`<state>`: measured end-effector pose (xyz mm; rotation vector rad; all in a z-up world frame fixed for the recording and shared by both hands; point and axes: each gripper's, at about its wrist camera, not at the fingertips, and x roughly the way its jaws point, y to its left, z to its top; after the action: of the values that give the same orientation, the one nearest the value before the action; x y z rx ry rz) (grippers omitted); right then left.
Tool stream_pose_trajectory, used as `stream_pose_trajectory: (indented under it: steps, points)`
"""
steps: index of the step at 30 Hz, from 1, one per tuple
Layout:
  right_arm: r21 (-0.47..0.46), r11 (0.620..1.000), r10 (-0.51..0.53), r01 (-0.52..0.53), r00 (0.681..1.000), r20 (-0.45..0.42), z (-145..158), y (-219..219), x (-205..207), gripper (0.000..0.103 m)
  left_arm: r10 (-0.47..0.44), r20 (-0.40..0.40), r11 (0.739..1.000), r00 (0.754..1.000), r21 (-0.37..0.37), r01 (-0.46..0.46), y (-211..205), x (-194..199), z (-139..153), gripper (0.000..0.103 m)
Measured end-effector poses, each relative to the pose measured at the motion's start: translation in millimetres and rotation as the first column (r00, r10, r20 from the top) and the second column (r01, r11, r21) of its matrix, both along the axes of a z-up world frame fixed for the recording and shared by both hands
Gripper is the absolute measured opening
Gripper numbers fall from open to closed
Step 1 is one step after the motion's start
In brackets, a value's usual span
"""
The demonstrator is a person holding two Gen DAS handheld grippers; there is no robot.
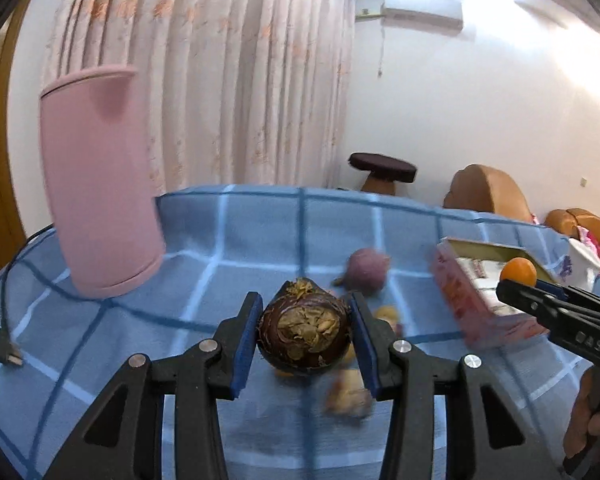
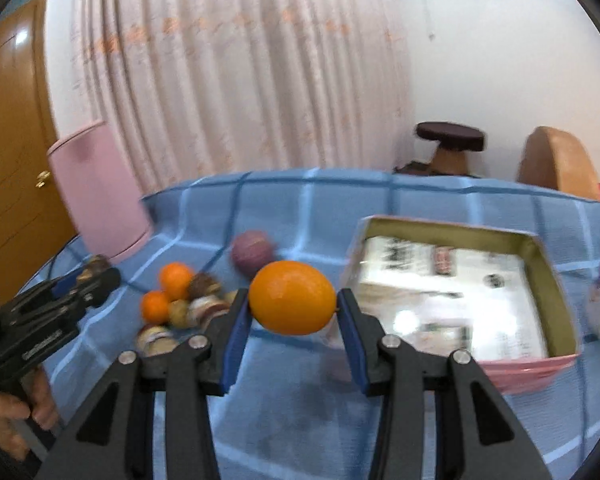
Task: Organize fruits
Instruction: 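Carry both items into the pink tin and open both tools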
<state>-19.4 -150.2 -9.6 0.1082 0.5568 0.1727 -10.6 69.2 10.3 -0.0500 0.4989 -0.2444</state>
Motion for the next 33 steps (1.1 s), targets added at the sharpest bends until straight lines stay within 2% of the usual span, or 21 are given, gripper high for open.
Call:
stream_pose_trajectory:
  steps: [8, 11, 15, 18, 21, 33]
  points:
    - [-0.008, 0.985, -0.17, 0.17, 0.985, -0.01, -2, -82, -1, 0.046, -0.125, 0.015, 0.992, 0.992, 0.008, 0.125, -75, 8, 11, 0.046]
    - [-0.004, 0.98, -0.198, 0.198, 0.98, -0.031, -4, -110, -2, 0.046, -0.17, 0.019, 0.985, 0.985, 0.02, 0.169, -107, 9, 13, 0.046]
    - [0.004, 0.976, -0.219, 0.219, 0.974, -0.062, -10, -133, -1, 0.046, -0.218, -0.016, 0.976, 0.976, 0.016, 0.218, -149, 20, 13, 0.046]
    - [-0.009, 0.973, -0.231, 0.231, 0.97, -0.079, -13, -142, 1, 0.046, -0.231, -0.036, 0.971, 0.972, 0.05, 0.232, -180, 24, 7, 0.046]
    - [-0.015, 0.972, -0.235, 0.235, 0.968, -0.09, -15, -148, 0, 0.046, -0.238, -0.072, 0.969, 0.969, 0.051, 0.242, -197, 29, 1, 0.046]
    - [-0.077, 0.977, -0.207, 0.199, 0.972, -0.113, -22, -139, 9, 0.046, -0.219, -0.138, 0.967, 0.966, 0.103, 0.234, -211, 38, -16, 0.046]
